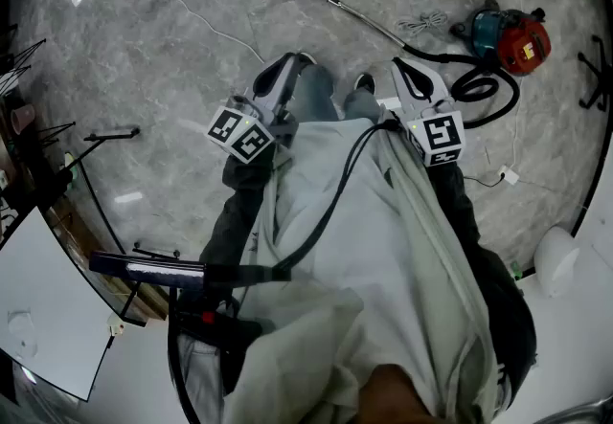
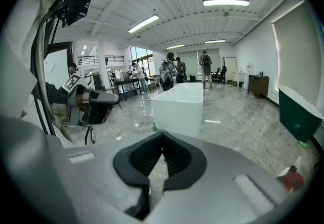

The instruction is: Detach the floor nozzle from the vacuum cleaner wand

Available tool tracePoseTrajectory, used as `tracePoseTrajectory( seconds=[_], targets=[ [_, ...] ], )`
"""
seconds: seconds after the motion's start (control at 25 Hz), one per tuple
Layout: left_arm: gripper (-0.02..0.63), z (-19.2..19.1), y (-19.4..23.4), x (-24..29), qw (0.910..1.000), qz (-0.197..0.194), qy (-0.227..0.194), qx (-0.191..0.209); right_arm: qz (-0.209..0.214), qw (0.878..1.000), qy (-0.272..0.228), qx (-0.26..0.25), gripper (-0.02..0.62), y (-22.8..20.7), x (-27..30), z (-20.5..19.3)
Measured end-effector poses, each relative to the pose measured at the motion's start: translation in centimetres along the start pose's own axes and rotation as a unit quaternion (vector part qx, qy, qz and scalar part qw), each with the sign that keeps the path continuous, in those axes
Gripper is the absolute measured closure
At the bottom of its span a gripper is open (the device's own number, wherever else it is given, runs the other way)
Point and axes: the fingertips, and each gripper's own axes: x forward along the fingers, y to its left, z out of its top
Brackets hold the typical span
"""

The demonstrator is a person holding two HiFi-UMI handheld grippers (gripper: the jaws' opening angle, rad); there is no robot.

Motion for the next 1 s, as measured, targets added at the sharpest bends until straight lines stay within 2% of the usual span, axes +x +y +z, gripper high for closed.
tracePoseTrajectory(
  seconds=[0.2,0.32,0.52,0.64,0.88,1.0],
  targets=[
    [0.618,-2.2,-4.8,-1.6,0.9996,0.016,-0.024,0.005,0.029,0.999,-0.007,-0.042,0.594,1.7,-3.3,-0.4],
    [0.618,-4.2,-7.0,-2.3,0.9988,0.029,-0.037,0.01,0.042,0.995,-0.007,-0.085,0.594,1.6,-4.9,-1.6],
    [0.618,-4.8,-8.7,-4.2,0.9947,0.062,-0.077,0.028,0.075,0.981,-0.012,-0.18,0.595,2.4,-5.9,-1.6],
    [0.618,-5.2,-9.2,-5.8,0.9908,0.087,-0.1,0.028,0.074,0.97,-0.014,-0.23,0.595,3.3,-6.0,-1.0],
    [0.618,-5.2,-10.1,-7.6,0.9831,0.114,-0.139,0.034,0.085,0.97,-0.004,-0.226,0.595,3.7,-5.9,-1.8],
    [0.618,-4.9,-10.0,-7.6,0.9805,0.124,-0.147,0.04,0.089,0.979,0.018,-0.182,0.595,2.4,-5.9,-3.0]
  ],
)
